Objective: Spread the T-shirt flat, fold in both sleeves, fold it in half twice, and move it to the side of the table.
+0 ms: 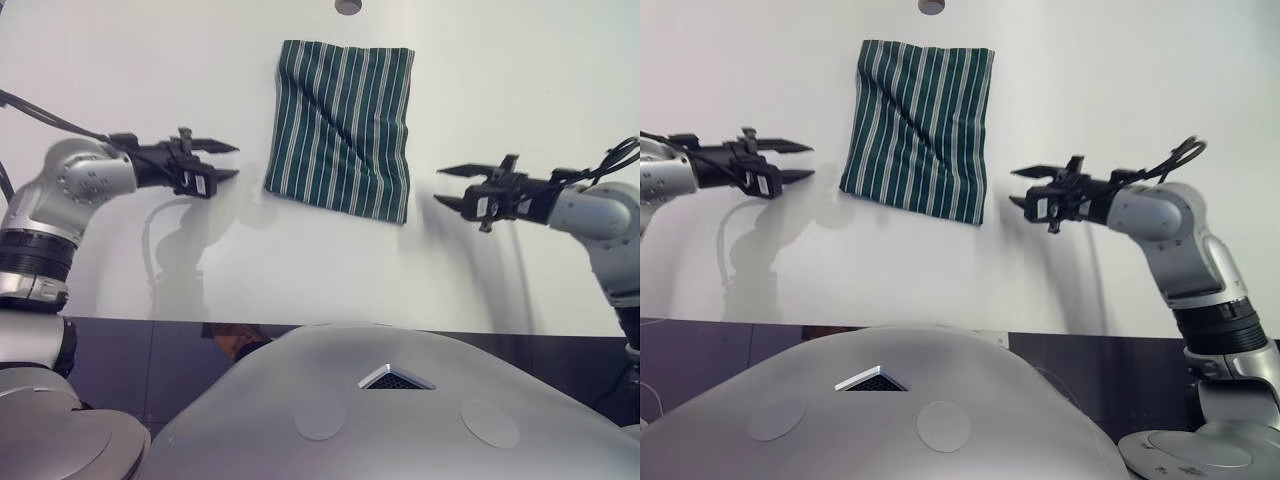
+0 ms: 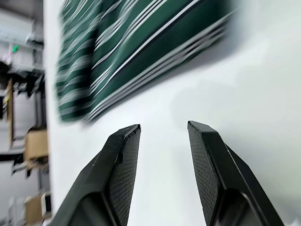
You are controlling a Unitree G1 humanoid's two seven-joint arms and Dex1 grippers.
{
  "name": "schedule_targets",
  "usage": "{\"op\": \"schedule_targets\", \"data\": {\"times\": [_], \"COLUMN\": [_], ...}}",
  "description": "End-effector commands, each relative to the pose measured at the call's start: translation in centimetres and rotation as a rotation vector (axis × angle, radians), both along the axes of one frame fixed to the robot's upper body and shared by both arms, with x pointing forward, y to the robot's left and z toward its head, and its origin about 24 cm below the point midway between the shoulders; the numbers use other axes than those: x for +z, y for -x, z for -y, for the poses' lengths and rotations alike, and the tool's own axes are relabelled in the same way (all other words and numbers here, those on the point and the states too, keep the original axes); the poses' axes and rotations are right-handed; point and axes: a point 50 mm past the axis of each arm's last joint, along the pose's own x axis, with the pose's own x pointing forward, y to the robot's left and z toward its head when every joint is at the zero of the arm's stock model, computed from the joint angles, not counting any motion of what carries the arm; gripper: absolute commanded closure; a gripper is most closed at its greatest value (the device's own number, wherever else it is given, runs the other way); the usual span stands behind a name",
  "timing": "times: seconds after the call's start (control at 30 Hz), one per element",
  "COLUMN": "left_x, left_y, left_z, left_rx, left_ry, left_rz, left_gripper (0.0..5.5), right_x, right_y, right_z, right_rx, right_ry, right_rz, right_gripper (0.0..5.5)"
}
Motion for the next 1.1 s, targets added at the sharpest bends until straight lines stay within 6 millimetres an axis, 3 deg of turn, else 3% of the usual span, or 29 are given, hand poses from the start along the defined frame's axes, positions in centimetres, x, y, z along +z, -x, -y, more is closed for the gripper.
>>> {"op": "schedule_targets", "data": {"times": [0.03, 0.17, 0.23, 0.47, 0.53, 0.67, 0.77, 0.87, 1.0, 1.1], "left_x": [-1.1, -1.6, -1.8, -2.5, -2.8, -0.9, 2.3, 4.2, 3.9, 3.1], "left_y": [0.0, -0.5, -1.0, -0.6, -0.1, 2.5, 0.0, -3.5, -8.4, -10.6], "left_z": [2.7, 4.3, 4.9, 5.2, 4.9, 4.9, 5.0, 4.3, 3.5, 4.8], "left_rx": [-0.048, -0.071, -0.077, -0.038, 0.022, 0.144, 0.243, 0.392, 0.636, 0.703], "left_ry": [0.039, 0.053, 0.057, 0.082, 0.090, 0.249, 0.485, 0.627, 0.664, 0.659], "left_rz": [0.003, 0.017, 0.026, -0.092, -0.230, -0.764, -0.876, -0.877, -0.748, -0.716], "left_gripper": [3.70, 3.70, 3.66, 4.95, 5.19, 5.34, 5.34, 5.34, 5.34, 5.34], "right_x": [-1.5, -2.4, -3.0, -3.8, -3.7, -3.1, -1.2, 1.2, 3.5, 2.1], "right_y": [-0.4, -1.1, -1.2, -1.7, -1.6, 0.5, 0.0, -2.8, -8.9, -11.7], "right_z": [-1.8, -3.7, -3.9, -3.9, -4.2, -4.2, -4.5, -4.6, -5.8, -6.2], "right_rx": [0.067, 0.143, 0.168, 0.104, 0.092, 0.040, -0.055, -0.160, -0.357, -0.526], "right_ry": [-0.013, -0.033, -0.016, -0.052, -0.083, -0.175, -0.365, -0.536, -0.750, -0.780], "right_rz": [0.080, 0.134, 0.125, 0.041, 0.005, -0.318, -0.503, -0.546, -0.586, -0.629], "right_gripper": [3.48, 3.48, 3.78, 5.24, 5.49, 5.50, 5.50, 5.50, 5.50, 5.50]}}
